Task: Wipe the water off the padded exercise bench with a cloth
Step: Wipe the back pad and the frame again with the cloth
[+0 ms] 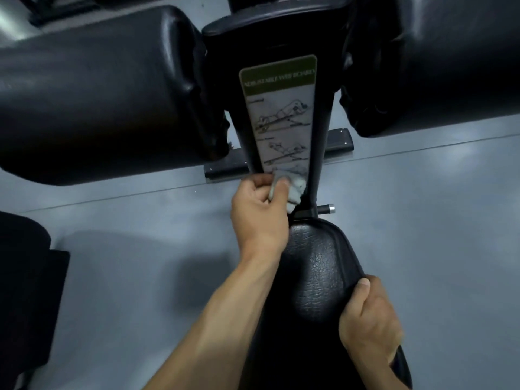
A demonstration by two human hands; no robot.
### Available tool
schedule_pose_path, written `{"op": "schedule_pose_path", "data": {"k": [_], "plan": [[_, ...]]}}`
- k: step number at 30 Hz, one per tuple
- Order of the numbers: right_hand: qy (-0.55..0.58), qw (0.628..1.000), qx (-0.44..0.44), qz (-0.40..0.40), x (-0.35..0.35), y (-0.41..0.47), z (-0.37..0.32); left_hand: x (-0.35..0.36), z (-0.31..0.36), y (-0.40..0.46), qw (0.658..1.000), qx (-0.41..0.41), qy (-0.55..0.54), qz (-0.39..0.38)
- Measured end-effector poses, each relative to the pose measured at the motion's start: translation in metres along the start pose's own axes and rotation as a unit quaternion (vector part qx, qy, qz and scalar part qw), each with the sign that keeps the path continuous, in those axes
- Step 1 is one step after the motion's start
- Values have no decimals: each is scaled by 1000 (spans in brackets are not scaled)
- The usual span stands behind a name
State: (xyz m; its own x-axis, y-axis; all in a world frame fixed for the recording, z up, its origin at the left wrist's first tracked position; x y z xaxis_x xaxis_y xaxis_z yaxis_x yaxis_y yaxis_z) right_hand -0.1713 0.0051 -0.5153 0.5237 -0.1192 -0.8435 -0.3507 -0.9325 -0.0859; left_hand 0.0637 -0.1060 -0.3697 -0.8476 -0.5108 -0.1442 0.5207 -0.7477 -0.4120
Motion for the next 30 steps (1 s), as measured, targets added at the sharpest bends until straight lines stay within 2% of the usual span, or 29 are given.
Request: {"op": "schedule_pose_path", "data": {"k": [2,4,5,7,11,12,13,15,17,20,22,25,28,30], "plan": [[0,1000,5,0,1,0,1,1,39,-10,994,107,-12,1],[-15,1000,9,-6,1,0,2,-2,87,-27,969,247,0,7],[-17,1000,10,-8,1,0,2,-3,100,-32,957,289,13,17],[-14,1000,6,-5,-1,0,-1,-3,94,-30,955,292,55,26],[-7,1000,5,-2,-5,0,-6,-5,14,-5,982,110,149,32],[-5,1000,1,0,-6,0,-7,-5,6,-3,983,93,156,37],[-2,1000,0,3,-6,0,-8,-2,10,-4,981,105,159,35],[-1,1000,3,7,-7,2,-8,13,42,-15,968,189,164,12],[-5,1000,0,3,-7,2,-8,25,77,-32,936,288,203,-6],[5,1000,-3,5,-10,2,-10,38,96,-47,854,409,319,-28],[7,1000,1,-1,-9,2,-10,46,89,-52,778,477,408,-36],[4,1000,10,-11,-7,4,-8,66,87,-54,671,576,465,-44],[6,999,22,-29,-7,4,-7,86,80,-51,524,661,535,-33],[7,999,25,-38,-7,4,-7,92,61,-45,413,677,609,-36]]}}
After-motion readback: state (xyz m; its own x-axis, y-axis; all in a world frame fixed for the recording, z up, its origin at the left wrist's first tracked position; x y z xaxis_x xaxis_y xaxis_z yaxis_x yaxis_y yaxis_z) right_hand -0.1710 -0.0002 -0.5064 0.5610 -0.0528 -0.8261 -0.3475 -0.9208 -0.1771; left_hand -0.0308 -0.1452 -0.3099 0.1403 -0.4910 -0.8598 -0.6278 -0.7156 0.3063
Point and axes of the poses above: each hand's wrist, its own y-axis towards the middle knuckle, its own x-axis out of the palm, z = x × y, the point moved 8 cm from there along y, towards the middle knuckle, and after that the axes turned 12 degrees about -x, right-handed, at the moved point
